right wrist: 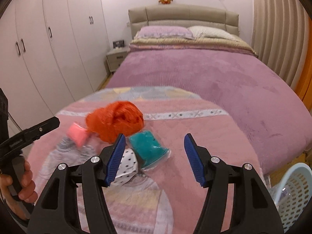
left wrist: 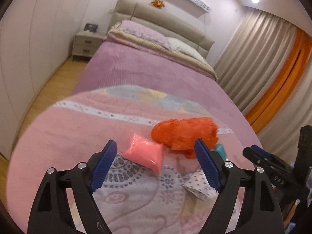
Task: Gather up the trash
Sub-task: 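Grasp the pink packet with the left tool while the right tool grasps the teal packet, then carry both packets to the basket and release them inside, then grasp the orange plastic bag with the left tool while the right tool grasps the heart-print paper, then carry the bag and paper to the basket and release both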
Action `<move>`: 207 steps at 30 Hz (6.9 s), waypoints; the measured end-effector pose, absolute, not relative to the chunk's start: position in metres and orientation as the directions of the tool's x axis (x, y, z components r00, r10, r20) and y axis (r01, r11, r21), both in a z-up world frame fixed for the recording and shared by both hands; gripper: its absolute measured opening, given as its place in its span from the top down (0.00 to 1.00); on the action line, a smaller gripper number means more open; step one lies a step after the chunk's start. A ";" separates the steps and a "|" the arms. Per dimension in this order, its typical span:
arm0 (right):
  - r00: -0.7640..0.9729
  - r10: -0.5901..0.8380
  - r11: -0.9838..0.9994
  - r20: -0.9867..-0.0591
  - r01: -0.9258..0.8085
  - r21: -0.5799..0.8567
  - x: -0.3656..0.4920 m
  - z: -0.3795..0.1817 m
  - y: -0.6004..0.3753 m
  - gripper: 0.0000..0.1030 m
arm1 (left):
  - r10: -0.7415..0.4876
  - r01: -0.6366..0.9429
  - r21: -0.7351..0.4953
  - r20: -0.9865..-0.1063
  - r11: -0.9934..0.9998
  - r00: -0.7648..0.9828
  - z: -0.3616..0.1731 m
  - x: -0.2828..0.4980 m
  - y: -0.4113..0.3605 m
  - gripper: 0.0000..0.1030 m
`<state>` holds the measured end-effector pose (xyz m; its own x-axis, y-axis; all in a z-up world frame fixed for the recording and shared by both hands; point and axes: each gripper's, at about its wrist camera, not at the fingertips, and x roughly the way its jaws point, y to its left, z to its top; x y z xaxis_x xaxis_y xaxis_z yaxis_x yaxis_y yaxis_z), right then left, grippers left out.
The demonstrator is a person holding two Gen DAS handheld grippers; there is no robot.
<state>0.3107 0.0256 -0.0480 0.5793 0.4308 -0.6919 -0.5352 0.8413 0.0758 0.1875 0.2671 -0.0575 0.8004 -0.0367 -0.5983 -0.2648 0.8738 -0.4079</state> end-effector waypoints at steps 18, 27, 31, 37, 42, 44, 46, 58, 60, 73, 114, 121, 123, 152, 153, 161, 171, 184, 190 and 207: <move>0.501 0.432 0.823 -0.750 -0.560 0.100 0.329 -0.095 0.045 0.43 | 0.065 -0.290 -0.203 -0.707 0.935 0.704 -0.086 0.214 0.243 0.24; 0.508 0.446 0.808 -0.737 -0.584 0.086 0.325 -0.094 0.049 0.61 | 0.072 -0.271 -0.173 -0.709 0.947 0.702 -0.085 0.209 0.237 0.48; 0.522 0.486 0.802 -0.701 -0.584 0.121 0.323 -0.089 0.039 0.62 | 0.071 -0.268 -0.176 -0.701 0.947 0.710 -0.084 0.207 0.236 0.49; 0.537 0.526 0.804 -0.660 -0.568 0.178 0.323 -0.082 0.023 0.62 | 0.077 -0.269 -0.196 -0.658 0.943 0.749 -0.077 0.198 0.236 0.49; 0.579 0.503 0.826 -0.641 -0.541 0.160 0.312 -0.076 0.013 0.62 | 0.095 -0.243 -0.160 -0.618 0.957 0.781 -0.064 0.190 0.222 0.49; 0.578 0.498 0.832 -0.646 -0.528 0.168 0.304 -0.072 0.003 0.63 | 0.076 -0.220 -0.171 -0.598 0.960 0.798 -0.054 0.183 0.214 0.49; 0.586 0.498 0.836 -0.639 -0.521 0.173 0.295 -0.067 -0.006 0.63 | 0.065 -0.192 -0.166 -0.567 0.967 0.821 -0.039 0.172 0.200 0.49; 0.705 0.435 0.889 -0.559 -0.434 0.144 0.217 -0.016 -0.082 0.63 | -0.073 -0.008 -0.186 -0.425 0.983 0.902 0.019 0.126 0.117 0.49; 0.722 0.418 0.902 -0.551 -0.400 0.160 0.210 -0.010 -0.101 0.63 | -0.093 0.019 -0.180 -0.417 0.983 0.904 0.022 0.124 0.103 0.49; 0.807 0.227 0.969 -0.546 -0.128 0.213 0.204 0.006 -0.223 0.63 | -0.287 0.219 -0.204 -0.410 0.954 0.866 0.026 0.151 0.010 0.49; 0.755 0.140 0.943 -0.641 0.096 0.319 0.213 -0.046 -0.349 0.51 | -0.401 0.379 -0.159 -0.542 0.912 0.738 -0.014 0.206 -0.133 0.27; 0.777 0.185 0.958 -0.601 -0.004 0.288 0.204 -0.024 -0.309 0.51 | -0.378 0.327 -0.189 -0.461 0.926 0.803 0.016 0.178 -0.083 0.27; 0.777 0.214 0.957 -0.591 -0.046 0.286 0.204 -0.018 -0.294 0.51 | -0.360 0.305 -0.191 -0.443 0.933 0.821 0.021 0.170 -0.066 0.27; 0.548 0.535 0.818 -0.643 -0.527 0.231 0.256 -0.020 -0.005 0.51 | -0.141 -0.067 -0.333 -0.561 0.940 0.816 -0.019 0.213 0.219 0.27; 0.537 0.529 0.818 -0.657 -0.530 0.226 0.260 -0.027 0.005 0.51 | -0.169 -0.055 -0.357 -0.565 0.933 0.807 -0.026 0.219 0.220 0.27; 0.459 0.527 0.806 -0.715 -0.537 0.249 0.275 -0.069 0.035 0.51 | -0.262 0.010 -0.391 -0.596 0.920 0.760 -0.062 0.244 0.212 0.27; 0.430 0.514 0.807 -0.742 -0.537 0.247 0.285 -0.097 0.062 0.36 | -0.315 0.004 -0.430 -0.657 0.903 0.685 -0.087 0.255 0.219 0.31; 0.438 0.499 0.818 -0.748 -0.522 0.241 0.289 -0.103 0.060 0.66 | -0.287 0.010 -0.403 -0.634 0.915 0.718 -0.086 0.249 0.213 0.58; 0.436 0.517 0.813 -0.737 -0.519 0.264 0.290 -0.102 0.055 0.71 | -0.259 -0.002 -0.390 -0.616 0.921 0.744 -0.082 0.247 0.213 0.62; 0.496 0.524 0.805 -0.692 -0.554 0.213 0.265 -0.097 0.051 0.73 | -0.207 -0.011 -0.365 -0.554 0.931 0.807 -0.074 0.234 0.215 0.62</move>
